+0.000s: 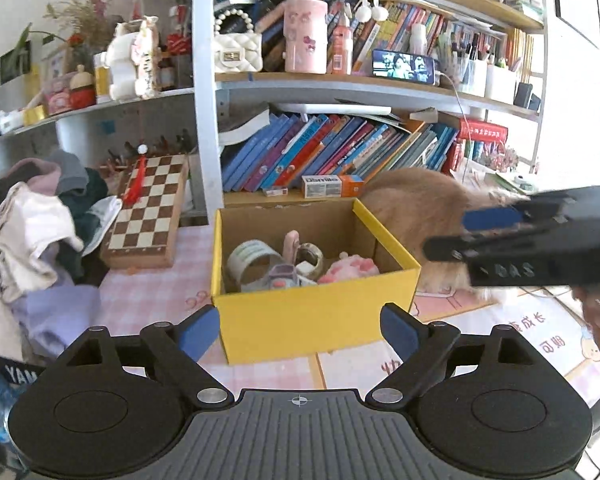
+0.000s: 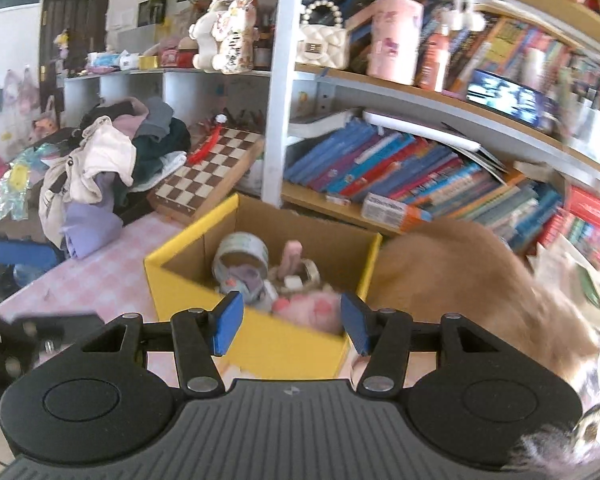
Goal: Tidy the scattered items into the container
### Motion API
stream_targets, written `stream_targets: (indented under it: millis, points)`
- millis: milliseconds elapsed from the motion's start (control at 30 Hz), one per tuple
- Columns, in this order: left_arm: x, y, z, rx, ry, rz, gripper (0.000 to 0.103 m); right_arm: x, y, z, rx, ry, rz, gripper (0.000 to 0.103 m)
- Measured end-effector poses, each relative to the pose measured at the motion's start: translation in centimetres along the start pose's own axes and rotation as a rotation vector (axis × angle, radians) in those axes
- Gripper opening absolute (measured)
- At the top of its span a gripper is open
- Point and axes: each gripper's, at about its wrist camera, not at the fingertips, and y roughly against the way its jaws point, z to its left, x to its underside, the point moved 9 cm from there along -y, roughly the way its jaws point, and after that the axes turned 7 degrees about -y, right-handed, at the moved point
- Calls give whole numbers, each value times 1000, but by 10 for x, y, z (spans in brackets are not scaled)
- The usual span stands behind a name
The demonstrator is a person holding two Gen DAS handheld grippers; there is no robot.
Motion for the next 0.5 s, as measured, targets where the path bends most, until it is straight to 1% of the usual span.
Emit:
stream_targets:
  millis: [167, 267, 300, 333, 400, 433, 500]
  points:
    - [21, 16, -4, -38, 47, 4, 90, 36, 35, -2, 78, -22, -29, 55]
    - [34, 25, -7, -62, 75, 8, 90, 57, 50, -1, 107, -41, -37, 58]
    - [40, 27, -9, -71, 86, 10, 91, 65, 54, 0, 113, -51, -36, 61]
    - [45, 30, -11, -81, 96, 13, 91, 72, 58, 1, 120, -61, -34, 69]
    - [56, 33, -19, -105, 85, 23, 93, 86, 66, 2, 140, -75, -33, 82]
    - [61, 35, -23, -118, 76, 28, 97, 94, 70, 3, 150, -80, -34, 84]
    - [71, 38, -31, -143, 57, 38, 99, 109, 77, 3, 168, -85, -30, 86]
